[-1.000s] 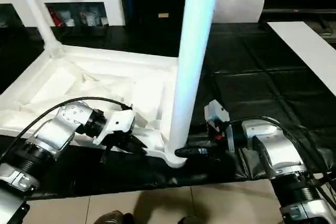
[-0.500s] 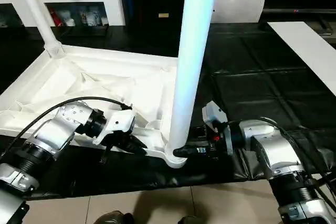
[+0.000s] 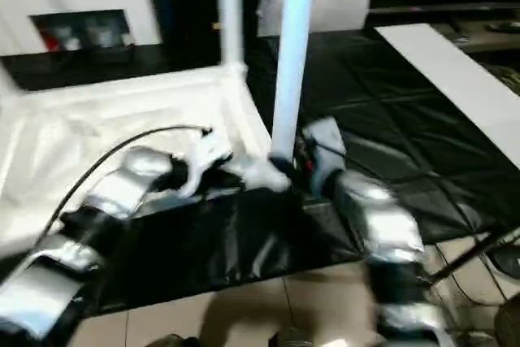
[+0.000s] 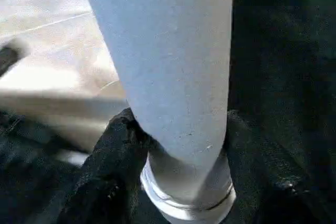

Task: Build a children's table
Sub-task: Rotate leg to tighten

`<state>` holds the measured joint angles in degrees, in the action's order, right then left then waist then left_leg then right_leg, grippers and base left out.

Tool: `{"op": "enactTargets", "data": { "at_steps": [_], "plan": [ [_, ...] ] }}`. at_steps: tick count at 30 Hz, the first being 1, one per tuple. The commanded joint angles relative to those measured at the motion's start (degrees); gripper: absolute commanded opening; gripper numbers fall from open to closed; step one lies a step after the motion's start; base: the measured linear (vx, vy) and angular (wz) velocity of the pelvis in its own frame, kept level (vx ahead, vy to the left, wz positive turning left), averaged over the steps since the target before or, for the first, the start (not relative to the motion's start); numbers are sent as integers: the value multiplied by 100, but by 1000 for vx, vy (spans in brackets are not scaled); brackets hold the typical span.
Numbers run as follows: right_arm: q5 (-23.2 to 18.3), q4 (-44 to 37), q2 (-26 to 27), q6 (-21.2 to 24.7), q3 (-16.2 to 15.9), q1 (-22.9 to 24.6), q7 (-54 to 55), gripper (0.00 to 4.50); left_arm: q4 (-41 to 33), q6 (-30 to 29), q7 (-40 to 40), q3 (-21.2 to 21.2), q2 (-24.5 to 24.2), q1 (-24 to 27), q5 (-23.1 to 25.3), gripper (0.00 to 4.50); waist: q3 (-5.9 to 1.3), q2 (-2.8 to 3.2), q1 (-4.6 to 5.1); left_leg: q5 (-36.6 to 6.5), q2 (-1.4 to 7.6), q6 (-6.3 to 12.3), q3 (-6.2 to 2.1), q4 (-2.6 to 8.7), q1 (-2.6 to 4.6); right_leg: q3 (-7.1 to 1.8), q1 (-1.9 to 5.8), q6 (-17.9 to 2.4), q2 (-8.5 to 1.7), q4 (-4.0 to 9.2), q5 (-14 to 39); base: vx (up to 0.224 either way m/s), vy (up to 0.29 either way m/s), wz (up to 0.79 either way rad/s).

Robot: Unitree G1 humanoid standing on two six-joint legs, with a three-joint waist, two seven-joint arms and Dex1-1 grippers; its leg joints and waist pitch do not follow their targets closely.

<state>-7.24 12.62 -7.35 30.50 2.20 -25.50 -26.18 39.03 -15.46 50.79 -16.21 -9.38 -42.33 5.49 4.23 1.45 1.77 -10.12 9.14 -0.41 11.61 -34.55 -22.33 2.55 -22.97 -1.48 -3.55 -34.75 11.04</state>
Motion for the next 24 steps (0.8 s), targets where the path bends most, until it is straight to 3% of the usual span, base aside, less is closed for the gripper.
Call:
{"op": "enactTargets", "data": {
  "at_steps": [1, 3, 4, 6, 9, 15, 18, 21, 24],
  "plan": [
    [-118, 253, 567, 29, -432, -185, 222, 196, -129, 127, -294, -9, 504, -287, -175, 0, -380, -41, -18, -1444, 345, 125, -247, 398, 127, -268, 195, -1028, -486, 582, 1966, 0, 0, 0],
    [-171, 311, 659, -71, -340, -215, 314, 251, -130, 155, -308, 4, 521, -279, -175, 0, -404, -30, -28, -1251, 354, 211, -238, 392, 119, -267, 226, -1118, -482, 550, 1536, 0, 0, 0],
    [-162, 310, 644, -114, -353, -214, 296, 264, -144, 167, -276, -11, 502, -268, -164, 0, -416, -61, -40, -1087, 357, 307, -223, 385, 108, -269, 245, -1177, -475, 519, 1214, 0, 0, 0],
    [-143, 168, 516, -145, -425, -101, 80, 267, -185, 243, -120, -60, 391, -211, -116, 0, -420, -39, -70, -815, 366, 484, -219, 375, 87, -261, 276, -1296, -481, 466, 752, 0, 0, 0],
    [-75, -4, 210, -279, -462, 117, -284, 307, -241, 373, 156, -132, 186, -120, -92, 0, -431, -46, -93, -652, 378, 600, -212, 372, 91, -255, 300, -1369, -485, 434, 481, 0, 0, 0],
    [-310, -235, -535, -575, -412, 434, -1291, 356, -381, 845, 838, -300, -238, 95, -77, 0, -412, -44, -135, -794, 414, 655, -209, 373, 101, -253, 320, -1416, -500, 443, 540, 0, 0, 0],
    [-437, -360, -1152, -810, -437, 583, -2206, 395, -525, 1104, 1491, -440, -565, 274, -127, 0, -397, -6, -177, -993, 423, 569, -210, 385, 134, -255, 303, -1385, -506, 484, 860, 0, 0, 0],
    [-425, -352, -1332, -907, -446, 602, -2420, 400, -589, 1202, 1700, -476, -658, 335, -156, 0, -394, -16, -223, -987, 442, 509, -201, 396, 137, -261, 285, -1383, -498, 469, 881, 0, 0, 0],
    [-467, -335, -2011, -1499, -624, 716, -3502, 400, -839, 1541, 2378, -664, -1039, 531, -248, 0, -403, 9, -273, -1085, 459, 457, -206, 397, 159, -258, 287, -1382, -513, 468, 913, 0, 0, 0]
  ]
}}
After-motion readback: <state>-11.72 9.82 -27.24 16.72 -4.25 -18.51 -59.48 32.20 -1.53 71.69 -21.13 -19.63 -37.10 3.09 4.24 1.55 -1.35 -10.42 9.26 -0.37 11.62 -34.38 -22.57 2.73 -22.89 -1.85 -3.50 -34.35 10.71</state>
